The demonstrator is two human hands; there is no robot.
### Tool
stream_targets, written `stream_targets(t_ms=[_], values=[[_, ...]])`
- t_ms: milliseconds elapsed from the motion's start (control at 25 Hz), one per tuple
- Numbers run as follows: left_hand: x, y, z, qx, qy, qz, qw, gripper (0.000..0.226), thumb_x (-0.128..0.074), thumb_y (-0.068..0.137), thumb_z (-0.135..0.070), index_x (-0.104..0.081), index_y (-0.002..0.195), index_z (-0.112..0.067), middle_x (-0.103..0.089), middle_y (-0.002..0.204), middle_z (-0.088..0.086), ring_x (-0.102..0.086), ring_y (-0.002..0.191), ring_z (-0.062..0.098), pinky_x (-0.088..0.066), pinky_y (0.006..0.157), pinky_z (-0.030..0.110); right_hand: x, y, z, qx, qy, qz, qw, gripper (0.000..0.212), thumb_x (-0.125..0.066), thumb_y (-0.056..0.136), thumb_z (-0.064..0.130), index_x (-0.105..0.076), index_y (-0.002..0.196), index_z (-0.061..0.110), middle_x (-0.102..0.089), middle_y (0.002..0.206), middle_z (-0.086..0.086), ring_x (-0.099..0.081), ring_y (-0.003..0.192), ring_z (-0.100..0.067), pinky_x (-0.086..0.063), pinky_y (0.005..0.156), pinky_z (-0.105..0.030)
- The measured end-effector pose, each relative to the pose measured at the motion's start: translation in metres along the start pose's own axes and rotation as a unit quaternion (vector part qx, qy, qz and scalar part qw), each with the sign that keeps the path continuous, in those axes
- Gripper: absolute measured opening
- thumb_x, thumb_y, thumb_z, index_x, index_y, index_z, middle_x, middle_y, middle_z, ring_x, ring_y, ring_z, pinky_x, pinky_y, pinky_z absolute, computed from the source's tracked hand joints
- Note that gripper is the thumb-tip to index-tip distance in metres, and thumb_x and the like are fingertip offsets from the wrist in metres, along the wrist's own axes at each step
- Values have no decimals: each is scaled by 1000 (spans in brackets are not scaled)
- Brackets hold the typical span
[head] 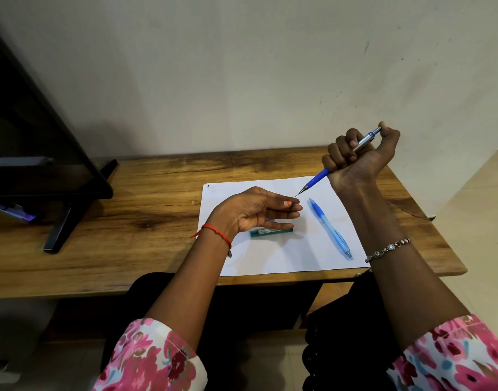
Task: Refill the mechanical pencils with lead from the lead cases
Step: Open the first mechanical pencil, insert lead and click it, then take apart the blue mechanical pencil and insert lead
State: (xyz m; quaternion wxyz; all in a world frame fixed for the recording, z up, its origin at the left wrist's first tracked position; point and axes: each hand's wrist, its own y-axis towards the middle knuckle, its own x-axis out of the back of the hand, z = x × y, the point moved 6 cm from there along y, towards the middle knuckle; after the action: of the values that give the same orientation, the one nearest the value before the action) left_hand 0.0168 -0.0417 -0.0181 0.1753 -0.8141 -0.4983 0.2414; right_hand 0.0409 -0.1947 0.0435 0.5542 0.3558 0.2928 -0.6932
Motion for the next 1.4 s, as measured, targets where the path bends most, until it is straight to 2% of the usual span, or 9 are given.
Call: stream_targets(t_ms=[440,680,840,960,1080,1160,1240,1320,1400], values=[[-3,-1,-3,-17,-7,6,1000,17,-55,86,4,-66,98,1,-74,78,6,-71,72,15,-59,71,34,13,7,1,13,78,-32,996,54,-25,87,46,-34,46,12,-20,37,4,-15,32,-10,-13,37,-15],[-8,1,-15,-127,-93,-2,988,14,-58,85,1,-66,95,-6,-73,77,3,-71,73,13,-60,72,31,13,7,-16,2,155,-30,987,49,-24,87,42,-38,51,12,-27,40,-1,-27,35,-15,-28,41,-19],[0,0,-23,-194,-168,-50,965,7,-58,86,-1,-65,86,-4,-70,66,2,-68,63,9,-60,68,27,8,6,-26,-8,142,-14,990,33,-35,71,33,-43,49,9,-36,44,-7,-39,40,-21,-40,56,-30],[14,-4,-31,-229,-194,-88,950,7,-59,86,-3,-65,84,-5,-68,61,0,-65,60,8,-59,66,26,9,8,-28,-40,78,-18,996,29,-42,68,23,-55,52,3,-53,51,-13,-57,50,-28,-50,66,-36],[30,-8,-36,-242,-207,-126,939,7,-61,85,-4,-65,80,-6,-65,57,-2,-64,56,7,-59,63,25,11,12,-18,-29,-132,-16,991,25,-46,86,13,-62,70,4,-67,63,-6,-68,67,-22,-57,70,-32],[36,-9,-37,-242,-213,-142,936,8,-61,85,-4,-66,79,-5,-65,56,-1,-64,56,8,-58,61,24,5,13,-10,17,-302,18,953,17,-55,89,11,-68,79,9,-70,68,-1,-67,71,-16,-56,71,-27],[39,-9,-36,-238,-222,-153,933,9,-60,86,-4,-66,79,-4,-65,56,1,-63,54,10,-58,60,23,-4,9,-9,63,-495,90,862,8,-66,84,13,-72,89,14,-70,75,0,-64,69,-8,-52,65,-22],[41,-8,-35,-232,-232,-161,931,8,-61,85,-4,-65,78,-3,-65,55,1,-63,52,11,-58,59,22,-8,7,-15,80,-598,143,784,17,-73,79,12,-73,95,15,-70,79,-3,-60,65,-5,-46,60,-13],[42,-7,-33,-221,-235,-166,932,8,-62,85,-5,-64,78,-2,-66,55,1,-64,52,11,-58,59,22,-10,5,-20,87,-646,158,742,21,-74,77,11,-74,97,9,-69,81,-5,-56,64,-6,-40,54,-6]])
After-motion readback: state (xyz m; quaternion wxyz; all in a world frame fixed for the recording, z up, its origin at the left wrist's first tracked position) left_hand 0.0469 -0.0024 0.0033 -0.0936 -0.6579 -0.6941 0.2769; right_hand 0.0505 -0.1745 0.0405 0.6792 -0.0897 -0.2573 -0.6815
